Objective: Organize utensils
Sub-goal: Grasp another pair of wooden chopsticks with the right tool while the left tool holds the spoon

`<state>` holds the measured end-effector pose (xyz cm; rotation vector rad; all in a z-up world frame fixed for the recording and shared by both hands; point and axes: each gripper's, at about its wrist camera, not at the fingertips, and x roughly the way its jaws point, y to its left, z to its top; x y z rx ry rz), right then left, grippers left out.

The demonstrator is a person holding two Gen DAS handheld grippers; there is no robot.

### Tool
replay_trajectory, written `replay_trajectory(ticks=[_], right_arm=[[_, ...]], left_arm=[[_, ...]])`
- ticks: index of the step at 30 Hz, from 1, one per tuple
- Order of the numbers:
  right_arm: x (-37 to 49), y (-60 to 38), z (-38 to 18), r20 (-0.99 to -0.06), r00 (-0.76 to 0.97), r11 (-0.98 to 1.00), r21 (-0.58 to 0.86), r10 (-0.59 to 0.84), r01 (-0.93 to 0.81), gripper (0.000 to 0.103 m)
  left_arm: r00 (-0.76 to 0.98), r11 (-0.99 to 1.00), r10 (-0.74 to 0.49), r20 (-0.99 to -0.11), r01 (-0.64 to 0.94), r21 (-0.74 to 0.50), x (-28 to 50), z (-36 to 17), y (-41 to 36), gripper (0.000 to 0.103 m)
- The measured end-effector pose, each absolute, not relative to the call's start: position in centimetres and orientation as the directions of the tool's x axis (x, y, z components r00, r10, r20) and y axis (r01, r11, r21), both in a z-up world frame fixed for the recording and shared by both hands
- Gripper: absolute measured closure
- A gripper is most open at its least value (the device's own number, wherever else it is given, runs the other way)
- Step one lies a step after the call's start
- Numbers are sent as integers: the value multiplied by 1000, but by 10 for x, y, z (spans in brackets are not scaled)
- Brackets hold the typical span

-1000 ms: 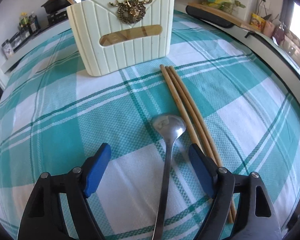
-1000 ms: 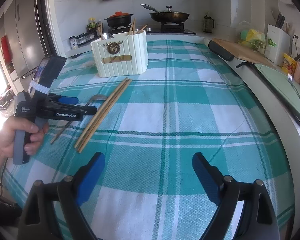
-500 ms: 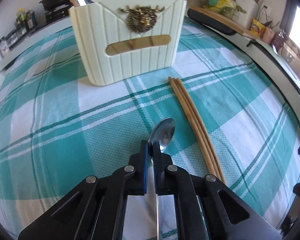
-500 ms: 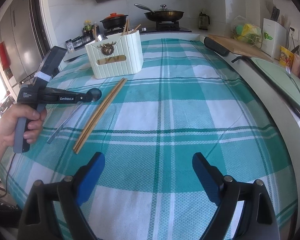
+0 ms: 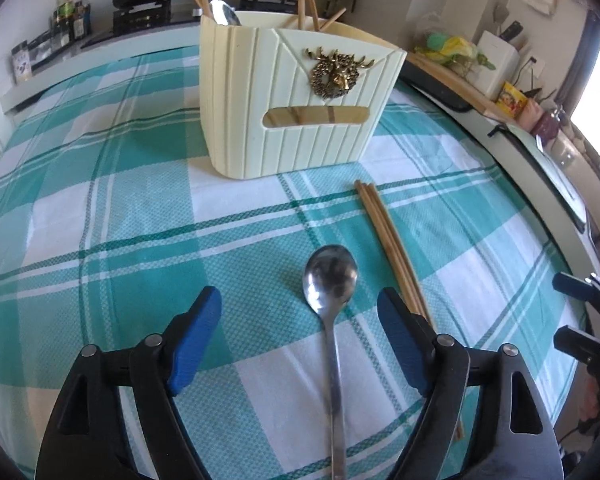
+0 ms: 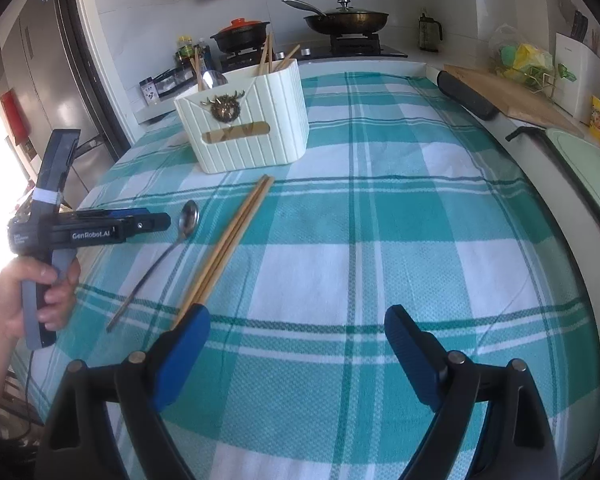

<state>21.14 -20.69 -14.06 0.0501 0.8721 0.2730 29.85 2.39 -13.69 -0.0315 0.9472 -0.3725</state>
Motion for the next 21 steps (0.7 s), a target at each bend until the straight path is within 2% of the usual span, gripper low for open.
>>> replay_trajectory(ticks=[3, 5, 6, 7, 8, 9, 11, 12, 14, 16, 18, 19, 21], right_arm=[[217, -198, -140, -751, 611, 964, 132, 250, -232, 12], [225, -194, -142, -754, 611, 964, 113, 240, -240, 12], [231, -193, -144, -758, 608, 965, 109, 237, -240, 12], [238, -194, -146, -761, 602, 964, 118, 243, -239, 12], [247, -194, -148, -763, 592, 961, 140, 258, -239, 13], [256, -195, -150, -766, 578, 956, 170, 281, -239, 16], [277, -195, -156, -772, 540, 941, 242, 335, -237, 41], [288, -194, -161, -776, 516, 932, 281, 362, -230, 47], [310, -190, -170, -774, 476, 909, 361, 417, -208, 66], [327, -184, -180, -773, 440, 889, 421, 457, -183, 70], [338, -172, -189, -779, 412, 880, 442, 472, -174, 79], [341, -166, -193, -788, 400, 883, 438, 469, -172, 85], [344, -152, -199, -826, 380, 909, 377, 416, -176, 89]], left_arm=[[518, 940, -283, -807, 317, -126, 305, -142, 4, 22], [516, 943, -240, -822, 325, -71, 308, -148, -8, 28], [511, 942, -227, -829, 332, -53, 310, -151, -14, 40], [504, 940, -219, -836, 339, -42, 311, -154, -17, 56], [505, 940, -204, -839, 341, -24, 311, -156, -20, 64], [516, 939, -195, -834, 344, -7, 311, -157, -22, 66], [522, 939, -205, -828, 344, -16, 311, -157, -20, 67], [523, 940, -213, -825, 341, -27, 310, -156, -17, 67], [527, 944, -218, -821, 327, -41, 309, -155, -11, 67], [534, 949, -214, -818, 312, -45, 306, -153, -4, 67], [538, 954, -208, -817, 297, -47, 302, -152, 4, 67], [541, 956, -204, -816, 291, -47, 301, -152, 7, 67], [549, 960, -196, -813, 277, -45, 297, -151, 14, 67]])
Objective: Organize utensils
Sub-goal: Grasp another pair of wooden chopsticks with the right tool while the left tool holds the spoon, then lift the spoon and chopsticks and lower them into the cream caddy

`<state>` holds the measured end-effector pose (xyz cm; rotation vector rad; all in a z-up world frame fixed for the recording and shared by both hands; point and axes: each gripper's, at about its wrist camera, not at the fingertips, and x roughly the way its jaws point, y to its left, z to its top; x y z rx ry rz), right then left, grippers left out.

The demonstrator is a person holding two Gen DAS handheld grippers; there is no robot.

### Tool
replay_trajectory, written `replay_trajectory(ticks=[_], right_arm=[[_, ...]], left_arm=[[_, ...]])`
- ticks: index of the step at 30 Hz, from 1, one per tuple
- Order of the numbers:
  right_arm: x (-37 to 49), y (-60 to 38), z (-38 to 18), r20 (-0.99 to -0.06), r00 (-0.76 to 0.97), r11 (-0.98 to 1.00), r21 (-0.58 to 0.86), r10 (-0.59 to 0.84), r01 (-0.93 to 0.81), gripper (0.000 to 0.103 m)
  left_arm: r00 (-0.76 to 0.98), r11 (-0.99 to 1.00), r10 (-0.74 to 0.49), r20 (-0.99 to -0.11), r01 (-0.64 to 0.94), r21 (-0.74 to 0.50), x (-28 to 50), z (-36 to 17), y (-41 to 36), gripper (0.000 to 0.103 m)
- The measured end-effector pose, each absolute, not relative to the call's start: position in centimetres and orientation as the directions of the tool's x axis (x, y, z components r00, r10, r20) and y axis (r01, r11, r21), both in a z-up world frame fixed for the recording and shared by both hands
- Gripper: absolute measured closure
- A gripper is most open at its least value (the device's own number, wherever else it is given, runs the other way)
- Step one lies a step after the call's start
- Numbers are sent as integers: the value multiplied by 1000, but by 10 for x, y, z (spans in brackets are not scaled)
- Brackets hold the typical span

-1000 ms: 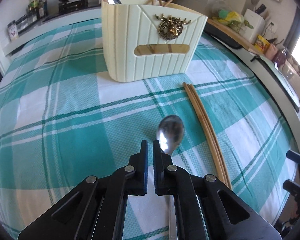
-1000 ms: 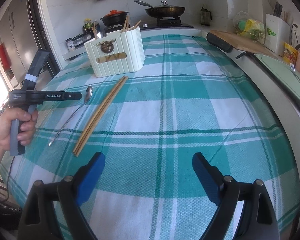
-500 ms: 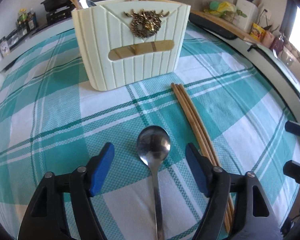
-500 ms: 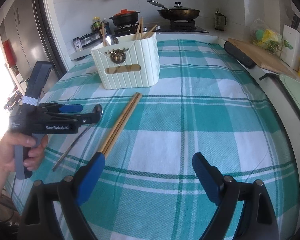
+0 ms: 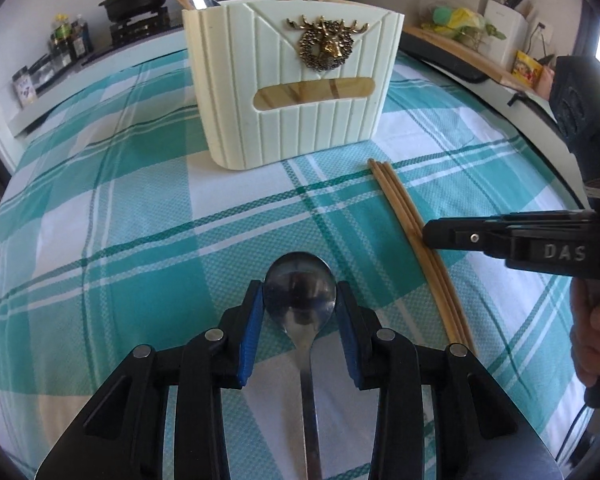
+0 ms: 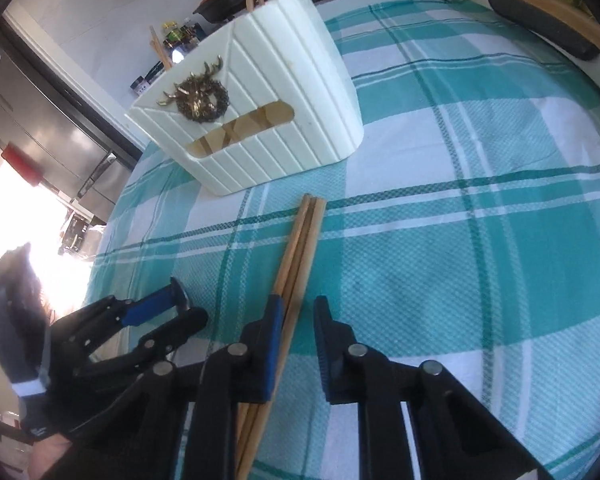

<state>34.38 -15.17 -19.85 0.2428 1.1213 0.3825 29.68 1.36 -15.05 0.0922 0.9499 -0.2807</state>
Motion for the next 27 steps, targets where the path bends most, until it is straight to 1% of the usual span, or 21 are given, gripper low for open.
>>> replay_trajectory(ticks=[1, 3, 8, 12, 15, 20, 25, 27], right_arm=[[343, -146, -198, -830, 389, 916, 355, 400, -185, 91], [342, -137, -197, -844, 381, 925, 322, 377, -201, 91], [340, -118, -190, -921, 311, 945, 141, 235, -296, 92], [348, -111, -193, -927, 321, 949, 93, 193, -302, 91], [364, -108, -194, -926, 333, 959, 90, 180, -269, 91], [392, -111, -195, -923, 331, 969, 128, 194, -212, 91], [405, -113, -194, -923, 336, 975, 138, 190, -173, 90], [407, -112, -194, -920, 342, 975, 141, 193, -170, 89]], left_arm=[[551, 962, -194, -811, 270, -46, 295, -150, 17, 67], [556, 965, -193, -809, 255, -55, 293, -149, 24, 67], [565, 972, -186, -804, 228, -65, 290, -146, 36, 67], [575, 973, -192, -795, 215, -80, 292, -142, 41, 67], [574, 974, -194, -795, 208, -87, 294, -142, 44, 67], [565, 974, -197, -801, 203, -96, 298, -144, 46, 67], [554, 974, -203, -807, 199, -108, 302, -146, 47, 67], [549, 974, -203, -811, 195, -112, 303, -148, 48, 67]])
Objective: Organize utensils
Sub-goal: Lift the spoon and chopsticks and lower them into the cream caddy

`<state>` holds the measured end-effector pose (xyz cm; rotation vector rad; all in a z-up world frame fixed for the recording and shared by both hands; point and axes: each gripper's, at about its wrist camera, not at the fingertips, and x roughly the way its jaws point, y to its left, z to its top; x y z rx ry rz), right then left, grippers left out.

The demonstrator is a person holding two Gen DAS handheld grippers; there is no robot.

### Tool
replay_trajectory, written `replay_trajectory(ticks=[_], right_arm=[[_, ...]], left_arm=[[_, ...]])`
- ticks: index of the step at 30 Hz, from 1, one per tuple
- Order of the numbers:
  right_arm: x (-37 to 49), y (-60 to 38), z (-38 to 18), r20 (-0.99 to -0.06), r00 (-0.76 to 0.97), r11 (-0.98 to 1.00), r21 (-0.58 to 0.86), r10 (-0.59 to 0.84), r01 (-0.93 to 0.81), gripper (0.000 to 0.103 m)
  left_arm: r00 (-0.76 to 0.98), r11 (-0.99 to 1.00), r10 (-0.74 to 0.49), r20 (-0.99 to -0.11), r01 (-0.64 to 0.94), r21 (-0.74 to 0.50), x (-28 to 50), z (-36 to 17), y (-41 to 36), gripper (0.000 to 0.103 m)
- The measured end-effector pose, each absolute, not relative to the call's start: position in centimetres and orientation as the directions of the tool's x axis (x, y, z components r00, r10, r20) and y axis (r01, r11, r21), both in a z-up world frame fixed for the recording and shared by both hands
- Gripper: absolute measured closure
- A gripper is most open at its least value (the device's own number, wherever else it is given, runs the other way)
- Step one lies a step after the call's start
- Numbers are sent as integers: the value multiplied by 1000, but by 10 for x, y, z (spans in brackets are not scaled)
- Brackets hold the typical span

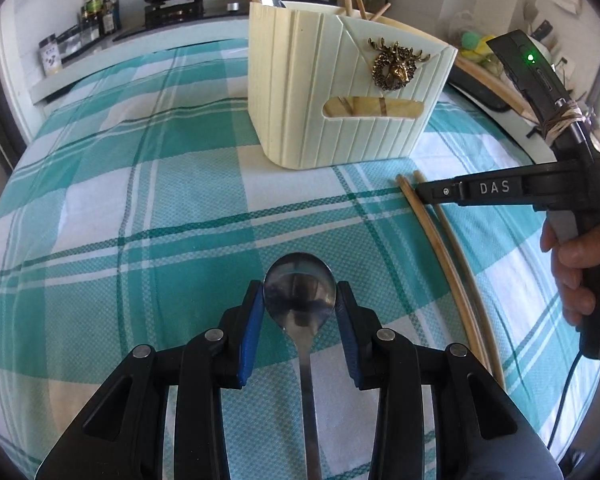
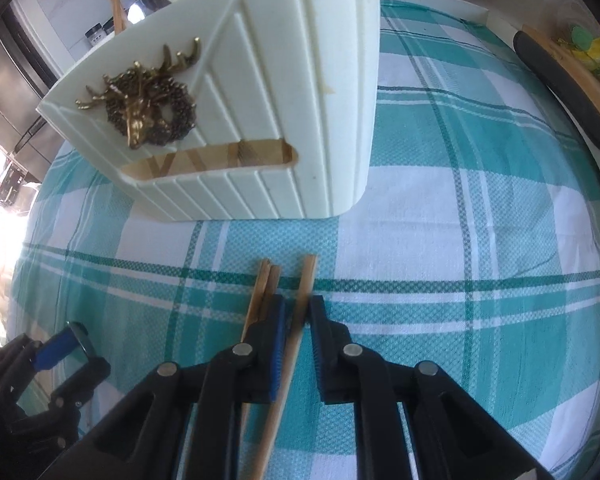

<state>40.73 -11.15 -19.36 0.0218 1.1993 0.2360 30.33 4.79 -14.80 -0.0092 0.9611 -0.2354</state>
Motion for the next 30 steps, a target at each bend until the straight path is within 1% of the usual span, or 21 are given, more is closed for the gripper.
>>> replay_trajectory(ticks=[2, 4, 5, 6, 7, 10, 12, 16, 22, 25, 28, 30], right_arm=[[410, -109, -194, -914, 353, 974, 143, 199, -178, 84], [423, -104, -194, -907, 370, 971, 130, 198, -201, 84], [424, -104, -194, -902, 384, 970, 123, 197, -209, 87], [425, -106, -194, -897, 394, 970, 127, 201, -205, 94], [427, -109, -194, -887, 401, 967, 158, 228, -202, 95], [419, -119, -182, -843, 449, 950, 212, 296, -229, 96], [404, -124, -159, -794, 497, 932, 242, 350, -271, 96], [364, -133, -100, -689, 587, 900, 255, 425, -353, 96], [301, -148, -27, -535, 701, 876, 193, 471, -442, 96], [276, -158, -8, -430, 757, 868, 181, 492, -462, 96], [260, -162, -7, -358, 807, 880, 122, 470, -458, 96], [252, -169, -7, -298, 813, 866, 162, 500, -473, 95]], left_arm=[[542, 975, -202, -815, 192, -114, 305, -151, 48, 67], [534, 975, -204, -821, 190, -119, 308, -154, 47, 67], [533, 975, -203, -822, 185, -121, 309, -155, 48, 67], [536, 976, -203, -820, 179, -125, 309, -155, 48, 67], [541, 976, -204, -816, 172, -130, 309, -154, 50, 67], [569, 973, -230, -790, 153, -172, 304, -139, 56, 67], [600, 970, -242, -762, 145, -193, 299, -122, 61, 67], [672, 965, -258, -694, 138, -225, 286, -84, 68, 67], [746, 958, -268, -609, 142, -247, 268, -40, 76, 67], [761, 956, -275, -588, 149, -253, 262, -30, 77, 67], [767, 958, -274, -581, 161, -239, 256, -25, 72, 67], [765, 958, -276, -582, 170, -232, 254, -24, 69, 67]])
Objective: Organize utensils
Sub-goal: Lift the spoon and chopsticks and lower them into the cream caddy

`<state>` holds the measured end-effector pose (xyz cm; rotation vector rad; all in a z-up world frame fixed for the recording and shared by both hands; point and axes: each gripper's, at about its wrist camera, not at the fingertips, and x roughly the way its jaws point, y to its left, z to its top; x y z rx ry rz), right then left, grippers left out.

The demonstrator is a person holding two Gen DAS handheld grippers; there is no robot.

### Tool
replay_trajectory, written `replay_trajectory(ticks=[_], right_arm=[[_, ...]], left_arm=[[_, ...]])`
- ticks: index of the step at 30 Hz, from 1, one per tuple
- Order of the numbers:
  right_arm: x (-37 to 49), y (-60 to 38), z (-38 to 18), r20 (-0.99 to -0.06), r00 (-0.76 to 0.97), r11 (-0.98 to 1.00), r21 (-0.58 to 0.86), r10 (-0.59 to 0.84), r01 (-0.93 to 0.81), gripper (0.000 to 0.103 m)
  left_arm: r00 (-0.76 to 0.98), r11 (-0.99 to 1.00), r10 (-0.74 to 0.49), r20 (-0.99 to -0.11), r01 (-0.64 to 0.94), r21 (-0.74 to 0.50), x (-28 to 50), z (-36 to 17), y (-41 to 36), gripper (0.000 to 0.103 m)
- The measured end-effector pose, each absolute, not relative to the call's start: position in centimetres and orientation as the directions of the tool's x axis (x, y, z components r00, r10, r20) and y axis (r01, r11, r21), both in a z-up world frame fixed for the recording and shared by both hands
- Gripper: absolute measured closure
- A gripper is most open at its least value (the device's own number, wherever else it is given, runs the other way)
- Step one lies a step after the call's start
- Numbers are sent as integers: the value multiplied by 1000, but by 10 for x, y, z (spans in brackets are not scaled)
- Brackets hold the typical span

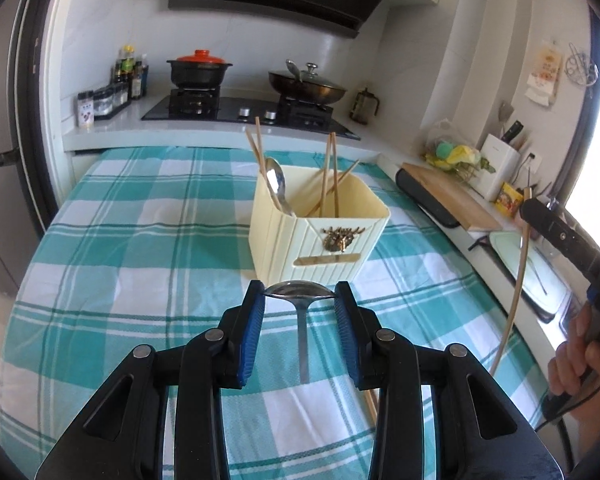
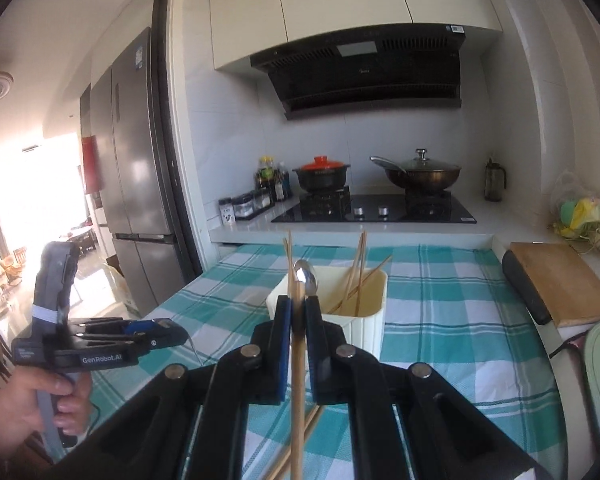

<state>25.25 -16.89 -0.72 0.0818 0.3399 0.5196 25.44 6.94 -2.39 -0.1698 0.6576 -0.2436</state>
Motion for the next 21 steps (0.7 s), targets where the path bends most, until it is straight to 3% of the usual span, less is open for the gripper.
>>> replay_trajectory(ticks=[2, 10, 13, 21], right_arm=[[249, -172, -10, -261, 831, 870, 167, 492, -463, 95], [273, -160, -14, -418, 795, 896, 159, 441, -414, 95], [291, -155, -6, -435, 774, 886, 171, 460, -430, 95], [367, -135, 56, -281, 825, 871, 128, 491, -475, 95]], left_arm=[[762, 959, -276, -586, 175, -225, 253, -24, 67, 67], [719, 948, -309, -622, 179, -263, 263, -17, 70, 67], [697, 940, -331, -636, 183, -288, 279, -5, 72, 68], [735, 930, -357, -577, 223, -290, 334, 73, 72, 68]])
